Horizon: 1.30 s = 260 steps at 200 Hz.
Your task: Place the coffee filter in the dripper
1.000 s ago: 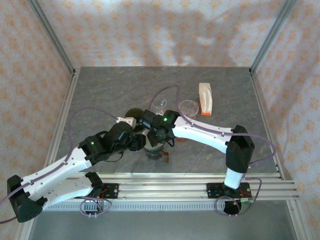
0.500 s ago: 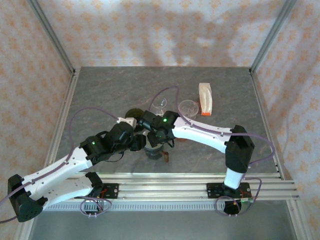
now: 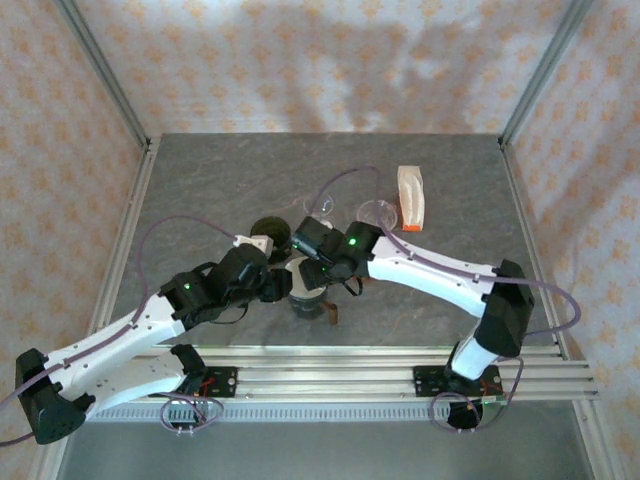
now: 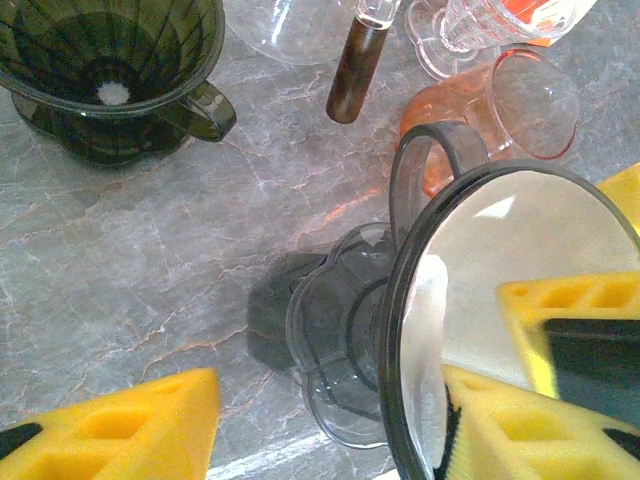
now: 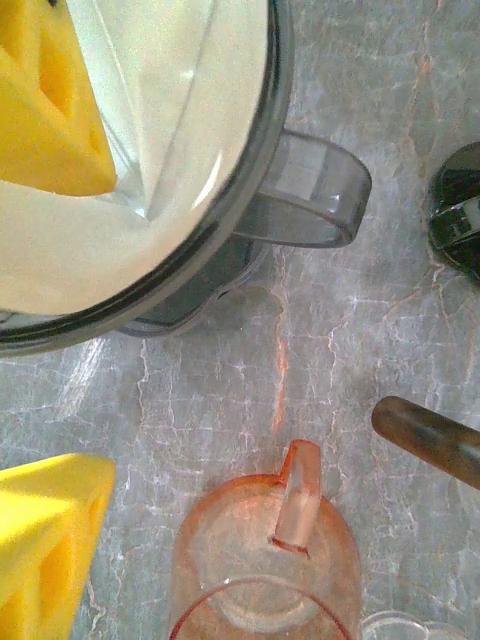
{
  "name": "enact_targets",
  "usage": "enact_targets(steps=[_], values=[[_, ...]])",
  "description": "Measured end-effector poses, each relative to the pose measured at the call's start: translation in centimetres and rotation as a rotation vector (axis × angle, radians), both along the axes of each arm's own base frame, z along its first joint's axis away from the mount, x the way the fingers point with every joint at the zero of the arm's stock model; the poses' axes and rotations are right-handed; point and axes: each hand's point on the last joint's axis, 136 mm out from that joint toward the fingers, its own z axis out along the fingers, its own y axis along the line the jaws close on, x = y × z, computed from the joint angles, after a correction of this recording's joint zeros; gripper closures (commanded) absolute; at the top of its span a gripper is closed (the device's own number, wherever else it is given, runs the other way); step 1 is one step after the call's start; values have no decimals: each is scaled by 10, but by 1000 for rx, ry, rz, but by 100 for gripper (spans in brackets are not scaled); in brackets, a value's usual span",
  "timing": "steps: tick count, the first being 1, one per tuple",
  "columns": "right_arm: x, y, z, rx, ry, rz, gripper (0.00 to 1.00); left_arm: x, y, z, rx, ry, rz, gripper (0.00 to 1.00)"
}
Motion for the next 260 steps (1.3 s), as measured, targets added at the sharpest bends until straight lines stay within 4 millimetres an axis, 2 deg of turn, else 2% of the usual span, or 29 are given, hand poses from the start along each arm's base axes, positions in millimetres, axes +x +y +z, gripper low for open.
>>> enact_targets(steps=[24, 77, 116, 139, 206, 260], values=[[-3, -6, 2, 9, -3, -12, 34, 0, -1, 0, -5, -1, 2, 43], [-5, -16, -9, -18, 12, -39, 40, 0, -1, 0, -8, 1, 2, 44], [-4, -14, -8, -4, 11, -44, 51, 1, -2, 0, -11, -1, 2, 44], [-4, -12, -7, 11, 14, -47, 53, 1, -2, -1, -13, -2, 2, 44], [-5, -5, -6, 49, 34, -59, 77, 2, -3, 0, -21, -8, 1, 44], [-3, 1, -3, 79, 28, -68, 87, 2, -4, -1, -21, -7, 0, 44]])
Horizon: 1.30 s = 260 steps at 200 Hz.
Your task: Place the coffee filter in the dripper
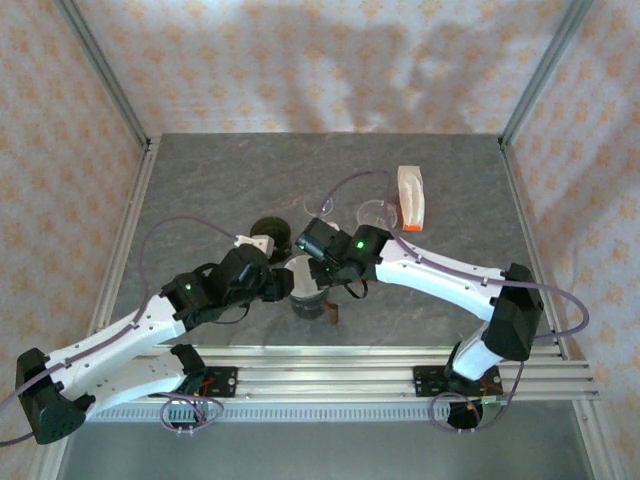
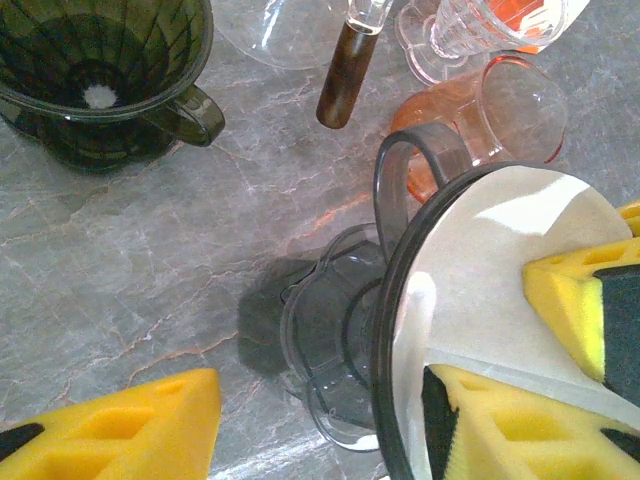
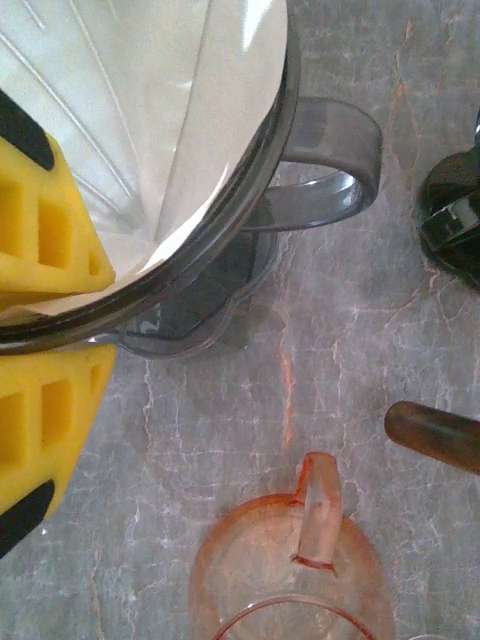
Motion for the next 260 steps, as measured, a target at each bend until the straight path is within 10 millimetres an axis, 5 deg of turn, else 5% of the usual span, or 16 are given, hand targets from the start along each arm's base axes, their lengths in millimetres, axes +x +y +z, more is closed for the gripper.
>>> enact_targets(steps=[83, 174, 207, 260], values=[[1, 5, 5, 23, -4, 2, 88, -1, 1, -3, 5, 5, 0, 44], [2, -5, -3, -26, -4, -23, 39, -1, 1, -3, 4, 4, 0, 43], [4, -10, 1, -27, -28, -36, 33, -1, 1, -3, 4, 4, 0, 42], [8, -22, 37, 45, -115, -70, 32, 0, 1, -3, 5, 4, 1, 40]])
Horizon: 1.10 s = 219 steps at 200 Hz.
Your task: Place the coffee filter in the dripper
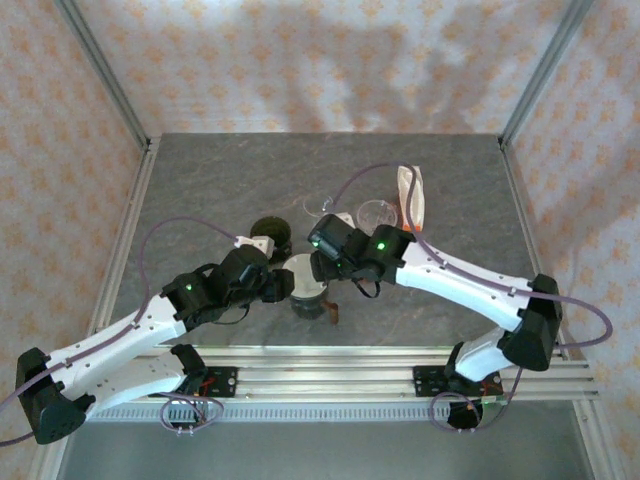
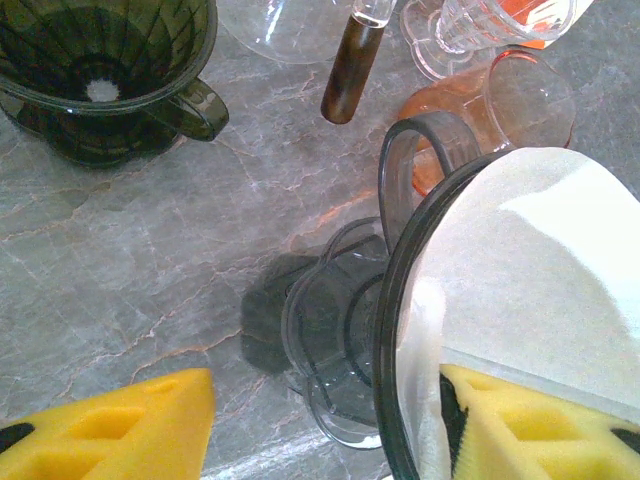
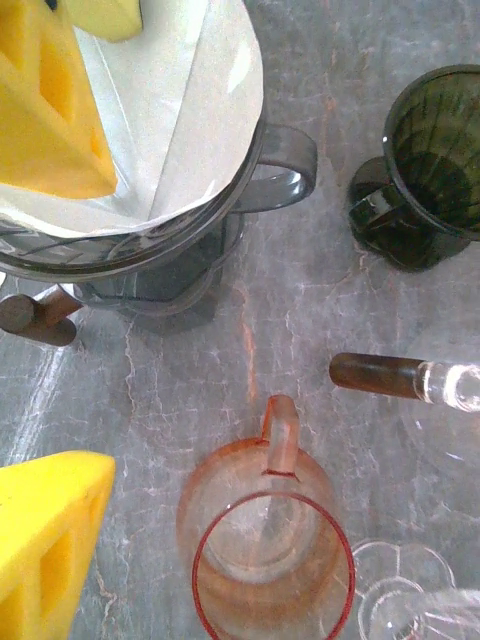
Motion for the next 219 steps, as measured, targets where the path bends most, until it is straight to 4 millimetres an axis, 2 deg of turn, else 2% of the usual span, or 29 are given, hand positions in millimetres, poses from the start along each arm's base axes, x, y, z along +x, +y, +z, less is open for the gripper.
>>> enact_targets(steps=[32, 71, 109, 145, 197, 219], values=[[-2, 0, 4, 21, 5, 4, 32, 0, 0, -1, 1, 2, 0, 40], [-13, 8, -6, 57, 67, 15, 33, 1, -1, -1, -2, 3, 4, 40], [-25, 15, -14, 83, 110, 15, 42, 1, -1, -1, -3, 4, 5, 40], [-25, 18, -13, 102, 118, 10, 54, 1, -1, -1, -3, 4, 5, 40], [-26, 20, -16, 102, 127, 8, 55, 1, -1, -1, -3, 4, 5, 40], [-26, 21, -18, 100, 131, 10, 60, 1, -1, -1, -3, 4, 5, 40]])
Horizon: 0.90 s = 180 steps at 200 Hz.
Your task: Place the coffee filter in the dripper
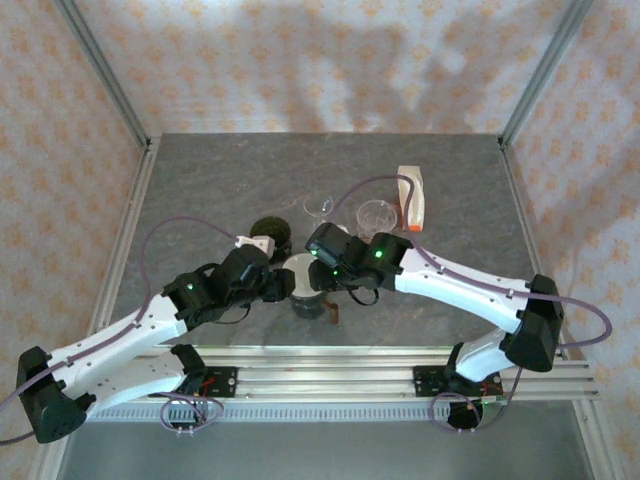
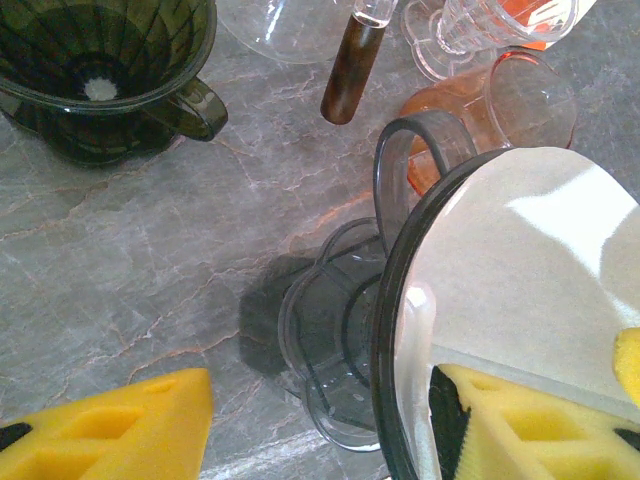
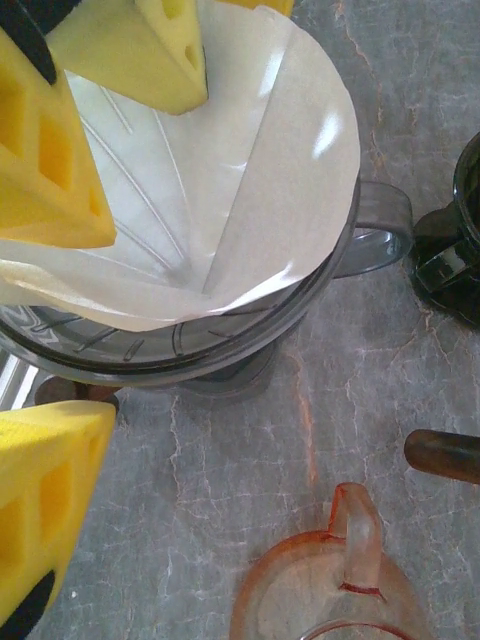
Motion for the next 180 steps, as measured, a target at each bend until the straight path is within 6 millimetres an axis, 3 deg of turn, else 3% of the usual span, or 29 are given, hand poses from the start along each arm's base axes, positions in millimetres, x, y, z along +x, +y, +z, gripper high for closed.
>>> enact_targets(steps=[66, 134, 143, 180], values=[[1, 0, -2, -8, 2, -5, 80, 0, 0, -1, 2, 2, 0, 40], [1, 0, -4, -11, 4, -7, 84, -1, 1, -3, 5, 4, 0, 40], [1, 0, -4, -11, 4, -6, 80, -1, 1, -3, 5, 4, 0, 40], [1, 0, -4, -10, 5, -15, 47, -1, 1, -3, 4, 4, 0, 39]])
